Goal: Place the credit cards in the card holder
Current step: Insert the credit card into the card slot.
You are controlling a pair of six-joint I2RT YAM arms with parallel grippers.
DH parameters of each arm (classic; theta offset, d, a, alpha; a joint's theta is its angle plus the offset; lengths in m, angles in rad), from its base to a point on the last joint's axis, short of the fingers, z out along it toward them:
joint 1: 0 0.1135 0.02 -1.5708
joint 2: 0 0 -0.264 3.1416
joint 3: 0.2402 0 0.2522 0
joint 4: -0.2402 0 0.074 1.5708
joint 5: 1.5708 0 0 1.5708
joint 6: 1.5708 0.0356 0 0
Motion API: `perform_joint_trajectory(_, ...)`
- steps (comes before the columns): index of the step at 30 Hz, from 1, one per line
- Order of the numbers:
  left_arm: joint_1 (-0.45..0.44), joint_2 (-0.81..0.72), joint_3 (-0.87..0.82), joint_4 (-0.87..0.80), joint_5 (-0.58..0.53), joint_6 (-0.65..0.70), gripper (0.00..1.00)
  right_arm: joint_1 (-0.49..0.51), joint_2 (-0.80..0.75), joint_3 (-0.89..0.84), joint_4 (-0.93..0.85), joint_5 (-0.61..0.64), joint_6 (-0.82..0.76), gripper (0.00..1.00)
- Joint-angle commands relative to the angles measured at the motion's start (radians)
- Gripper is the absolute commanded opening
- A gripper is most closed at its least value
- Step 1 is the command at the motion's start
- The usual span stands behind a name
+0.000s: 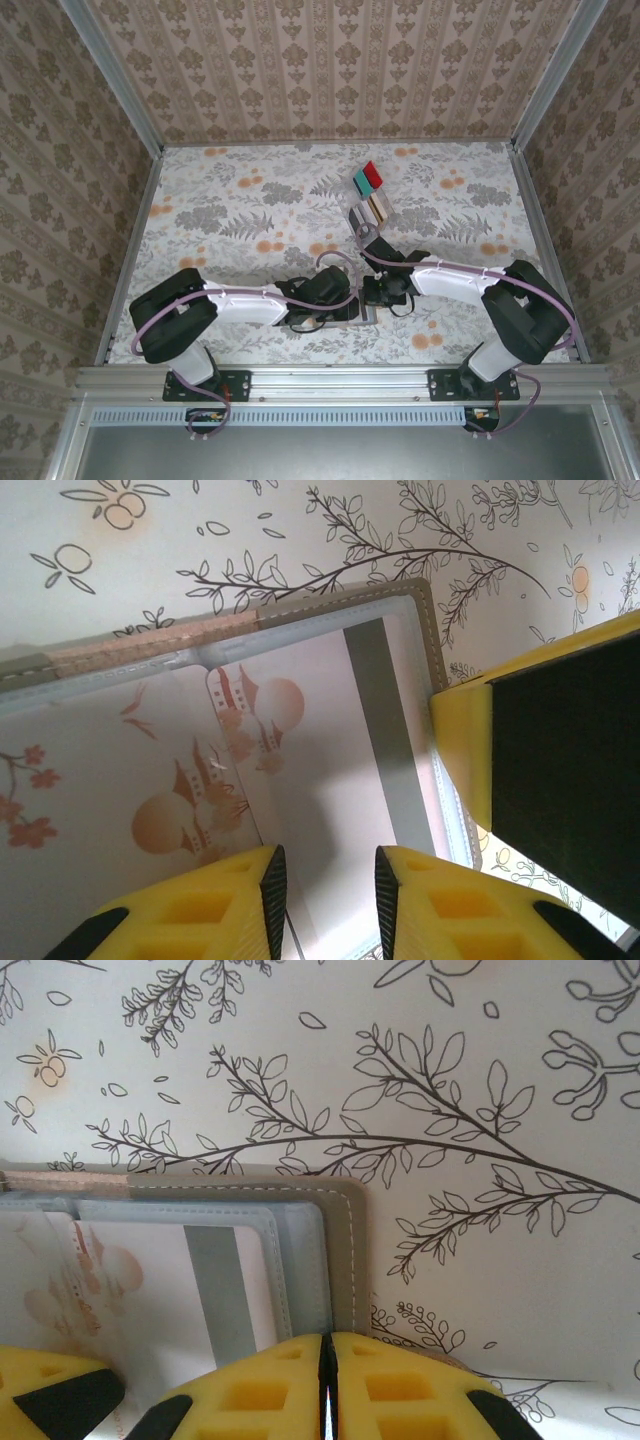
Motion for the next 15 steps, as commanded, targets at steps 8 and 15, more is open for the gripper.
perform_joint_trajectory(8,0.016,-0.033,-0.006,-0.146,-0.059,-0.004,0.36,0.003,0.056,-0.049,-0.007,0.078,0.016,0.12)
perform_joint_trajectory(15,0.016,-0.061,-0.019,-0.160,-0.078,-0.008,0.37,0.003,0.054,-0.054,-0.007,0.082,0.021,0.12)
